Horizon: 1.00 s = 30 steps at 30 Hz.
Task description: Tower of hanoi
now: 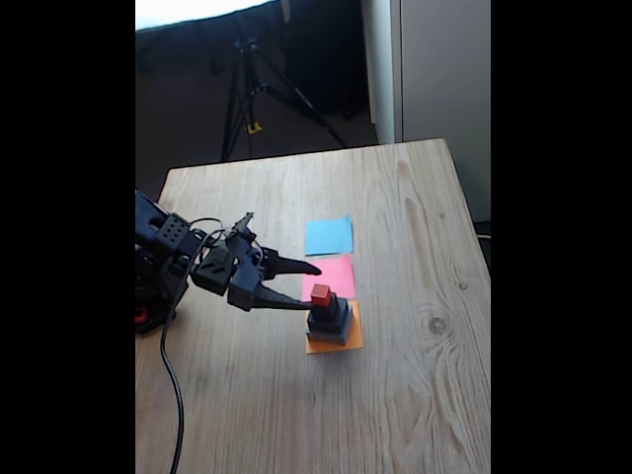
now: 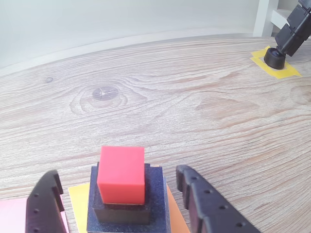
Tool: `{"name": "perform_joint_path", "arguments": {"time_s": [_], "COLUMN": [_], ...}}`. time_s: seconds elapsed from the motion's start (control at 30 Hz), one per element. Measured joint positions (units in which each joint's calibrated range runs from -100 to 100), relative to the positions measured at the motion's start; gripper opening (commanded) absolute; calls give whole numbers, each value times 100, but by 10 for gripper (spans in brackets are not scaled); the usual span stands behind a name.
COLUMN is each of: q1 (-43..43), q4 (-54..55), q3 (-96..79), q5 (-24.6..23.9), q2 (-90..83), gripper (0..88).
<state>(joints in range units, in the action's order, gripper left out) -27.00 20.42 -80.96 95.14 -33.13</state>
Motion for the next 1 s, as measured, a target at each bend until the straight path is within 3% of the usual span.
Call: {"name": "perform_joint_path", "arguments": {"time_s": [0.47, 1.0], "q1": [196, 310], "q4": [1185, 1281], "q3": [9, 322], "q5": [208, 208], "q2": [1248, 1548], "gripper": [251, 202]}}
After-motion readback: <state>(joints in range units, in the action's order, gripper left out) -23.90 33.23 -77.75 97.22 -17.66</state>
